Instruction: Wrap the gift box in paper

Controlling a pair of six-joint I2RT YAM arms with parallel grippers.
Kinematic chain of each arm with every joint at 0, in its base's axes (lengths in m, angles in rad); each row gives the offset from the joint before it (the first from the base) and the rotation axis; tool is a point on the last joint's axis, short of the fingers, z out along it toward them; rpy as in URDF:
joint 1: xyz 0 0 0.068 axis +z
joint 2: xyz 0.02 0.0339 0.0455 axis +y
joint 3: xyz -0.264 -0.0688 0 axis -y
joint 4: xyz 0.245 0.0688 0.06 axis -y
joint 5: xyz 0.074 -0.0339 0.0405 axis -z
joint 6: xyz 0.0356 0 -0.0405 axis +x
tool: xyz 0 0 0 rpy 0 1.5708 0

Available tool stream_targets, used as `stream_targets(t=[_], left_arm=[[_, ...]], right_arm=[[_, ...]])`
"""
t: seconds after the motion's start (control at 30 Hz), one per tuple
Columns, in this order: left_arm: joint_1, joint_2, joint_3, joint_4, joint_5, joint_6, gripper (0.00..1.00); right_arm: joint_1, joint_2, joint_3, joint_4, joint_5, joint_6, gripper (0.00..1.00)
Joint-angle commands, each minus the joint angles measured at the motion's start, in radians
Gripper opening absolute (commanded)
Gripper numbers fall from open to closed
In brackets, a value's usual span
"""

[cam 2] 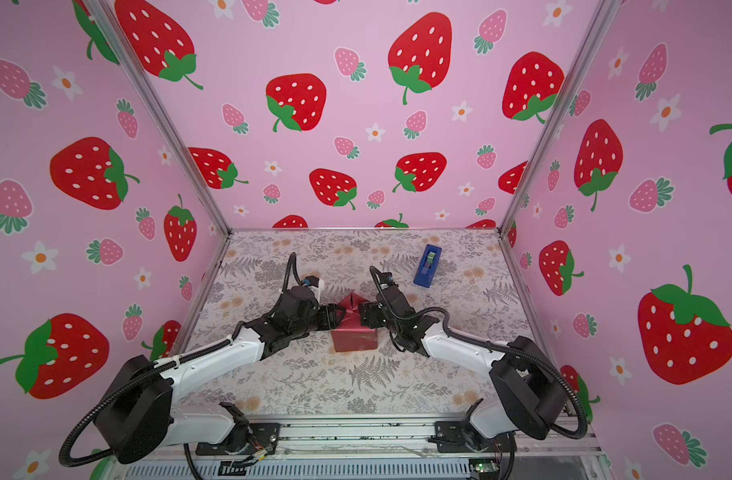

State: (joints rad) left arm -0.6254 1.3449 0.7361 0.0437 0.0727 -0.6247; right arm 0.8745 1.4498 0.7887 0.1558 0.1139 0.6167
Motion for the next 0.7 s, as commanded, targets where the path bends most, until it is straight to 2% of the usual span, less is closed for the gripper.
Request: stream_targets(t=[0.0,0.1,0.33,0.47,0.67], left_arm=[[0.003,0.032,0.032,-0.073,0.015,0.007,0.64],[0.001,0.042,0.029,-0.102,0.009,0.008,0.64],[0.000,0.054,-0.011,-0.126,0.011,-0.005,0.64],[0.000,0.069,-0.009,-0.132,0.018,-0.005,0.64],[0.001,0.080,0.003,-0.146,0.022,0.002,0.64]], right_arm=[[0.008,0.011,-0.003,-0.100,-0.040,-0.049,0.79],[0.006,-0.002,-0.005,-0.093,-0.058,-0.108,0.77],[-0.021,-0.063,0.009,-0.078,-0.150,-0.356,0.74],[-0.067,-0.090,0.020,-0.087,-0.264,-0.473,0.73],[-0.119,-0.090,0.057,-0.134,-0.376,-0.579,0.70]])
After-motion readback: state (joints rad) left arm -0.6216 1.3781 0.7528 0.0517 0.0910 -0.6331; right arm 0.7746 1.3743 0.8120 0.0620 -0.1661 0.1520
